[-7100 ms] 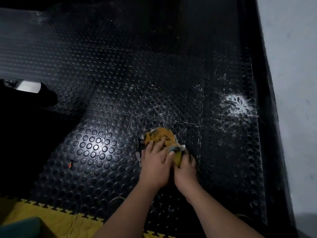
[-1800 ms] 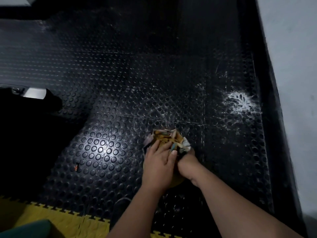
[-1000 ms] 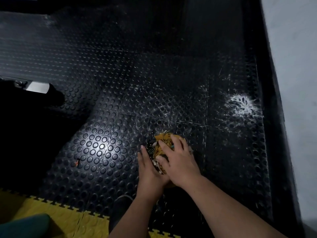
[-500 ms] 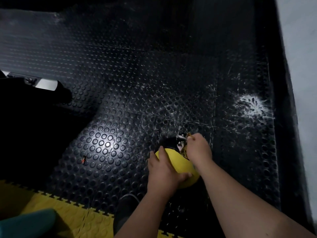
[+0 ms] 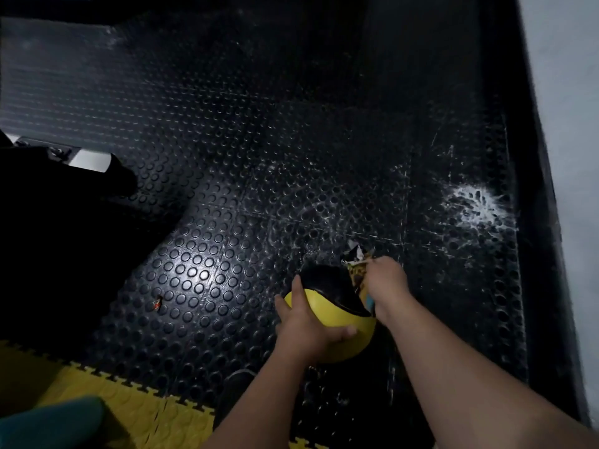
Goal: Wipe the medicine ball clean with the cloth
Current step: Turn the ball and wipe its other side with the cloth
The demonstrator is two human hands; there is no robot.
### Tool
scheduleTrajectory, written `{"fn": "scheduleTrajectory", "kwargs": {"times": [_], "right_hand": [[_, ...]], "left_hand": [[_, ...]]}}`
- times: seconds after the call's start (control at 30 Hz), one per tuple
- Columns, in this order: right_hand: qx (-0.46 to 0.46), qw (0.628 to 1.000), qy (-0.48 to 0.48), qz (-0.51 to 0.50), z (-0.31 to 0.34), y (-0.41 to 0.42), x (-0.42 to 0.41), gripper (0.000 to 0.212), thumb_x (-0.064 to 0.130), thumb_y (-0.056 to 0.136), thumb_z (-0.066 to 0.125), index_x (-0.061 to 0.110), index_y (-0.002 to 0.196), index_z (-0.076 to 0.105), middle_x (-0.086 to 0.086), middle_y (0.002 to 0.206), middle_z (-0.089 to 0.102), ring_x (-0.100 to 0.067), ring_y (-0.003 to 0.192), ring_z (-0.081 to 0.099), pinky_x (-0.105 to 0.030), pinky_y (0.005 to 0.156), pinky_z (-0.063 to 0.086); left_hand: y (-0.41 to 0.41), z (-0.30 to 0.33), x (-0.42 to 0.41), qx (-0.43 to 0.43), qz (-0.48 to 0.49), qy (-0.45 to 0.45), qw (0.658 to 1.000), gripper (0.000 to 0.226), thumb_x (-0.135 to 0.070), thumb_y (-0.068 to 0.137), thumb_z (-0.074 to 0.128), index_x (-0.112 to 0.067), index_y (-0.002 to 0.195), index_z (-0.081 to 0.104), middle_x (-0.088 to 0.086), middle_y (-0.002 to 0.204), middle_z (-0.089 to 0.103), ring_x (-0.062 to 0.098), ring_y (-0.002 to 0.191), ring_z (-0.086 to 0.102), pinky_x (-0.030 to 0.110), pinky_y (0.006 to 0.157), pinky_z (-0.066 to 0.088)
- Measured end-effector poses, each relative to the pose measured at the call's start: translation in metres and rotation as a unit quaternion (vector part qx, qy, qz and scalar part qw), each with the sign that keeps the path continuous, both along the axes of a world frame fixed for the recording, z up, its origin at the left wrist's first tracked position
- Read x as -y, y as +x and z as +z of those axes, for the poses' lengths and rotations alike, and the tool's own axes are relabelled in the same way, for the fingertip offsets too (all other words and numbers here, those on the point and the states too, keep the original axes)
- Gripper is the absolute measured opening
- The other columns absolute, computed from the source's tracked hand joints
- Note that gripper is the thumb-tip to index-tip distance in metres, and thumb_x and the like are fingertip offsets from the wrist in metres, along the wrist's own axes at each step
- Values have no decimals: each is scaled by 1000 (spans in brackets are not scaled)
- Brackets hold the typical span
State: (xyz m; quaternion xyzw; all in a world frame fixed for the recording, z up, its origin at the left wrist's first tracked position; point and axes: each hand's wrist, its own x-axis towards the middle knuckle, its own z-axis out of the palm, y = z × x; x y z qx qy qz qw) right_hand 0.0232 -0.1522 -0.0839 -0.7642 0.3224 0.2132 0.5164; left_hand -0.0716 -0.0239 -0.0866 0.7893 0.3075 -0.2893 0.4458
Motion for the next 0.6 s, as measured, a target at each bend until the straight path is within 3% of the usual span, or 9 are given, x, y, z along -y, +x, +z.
{"fn": "scheduleTrajectory", "kwargs": {"times": [0.07, 0.1, 0.17, 0.2, 0.27, 0.4, 0.47, 0.53, 0.6], "right_hand": [[89, 982, -76, 146, 15, -23, -13, 25, 26, 108, 40, 24, 125, 59, 6, 115, 59, -19, 101, 56, -38, 84, 48], [124, 954, -124, 243, 15, -39, -19, 34, 30, 108, 39, 35, 139, 52, 11, 125, 52, -16, 113, 51, -38, 91, 48], [175, 916, -162, 323, 9, -66, -22, 42, 34, 108, 37, 43, 148, 44, 11, 146, 38, -16, 134, 39, -41, 108, 43], [192, 918, -155, 311, 5, -69, -20, 42, 34, 108, 37, 42, 147, 47, 10, 150, 36, -17, 137, 38, -40, 109, 42], [167, 942, -148, 249, -11, -55, -11, 40, 29, 109, 35, 33, 144, 53, 5, 147, 43, -22, 131, 47, -36, 98, 44], [-35, 991, -89, 99, -14, -8, 11, 38, 12, 106, 30, 10, 128, 62, -14, 122, 62, -31, 101, 59, -41, 84, 52], [-9, 982, -128, 142, -2, -13, 4, 32, 16, 106, 34, 11, 120, 63, -13, 125, 61, -27, 97, 57, -39, 79, 50], [91, 951, -161, 248, 11, -39, -16, 33, 37, 107, 40, 22, 129, 59, -5, 143, 50, -23, 116, 53, -38, 92, 48], [147, 919, -184, 315, 16, -67, -27, 46, 50, 104, 42, 30, 144, 50, 6, 157, 34, -20, 144, 34, -40, 114, 37]], "left_hand": [[-4, -8, -2, 15, 6, 0, 1000, 145, -47, 57, 96, -50, 156, -9, 3, 166, -24, 43, 153, 9, 56, 121, 26], [-6, -13, -2, 27, 3, -5, 1000, 139, -45, 60, 94, -52, 156, -6, 0, 166, -23, 42, 154, 4, 55, 123, 20], [-13, -18, 0, 45, -12, -5, 999, 131, -46, 64, 89, -53, 156, -4, -3, 167, -22, 43, 154, -5, 54, 123, 13], [-16, -17, 2, 47, -15, 4, 999, 132, -49, 63, 89, -52, 156, -7, -1, 167, -21, 45, 153, -1, 56, 122, 17], [-15, -13, 7, 40, -17, 32, 999, 138, -53, 61, 90, -51, 154, -12, 5, 166, -20, 49, 151, 13, 59, 119, 27], [-11, -8, 6, 24, -6, 19, 1000, 147, -55, 52, 96, -54, 152, -12, 2, 165, -22, 45, 152, 14, 59, 118, 30], [-11, -11, 0, 24, 1, 18, 1000, 146, -52, 53, 96, -52, 154, -9, 3, 166, -20, 43, 152, 16, 57, 119, 30], [-13, -15, 0, 38, -3, 14, 999, 135, -48, 63, 92, -48, 157, -5, 6, 167, -19, 45, 152, 14, 56, 121, 26], [-17, -20, 0, 57, -20, 12, 998, 127, -54, 66, 85, -49, 157, -3, 3, 168, -18, 45, 153, 5, 55, 122, 21]]}}
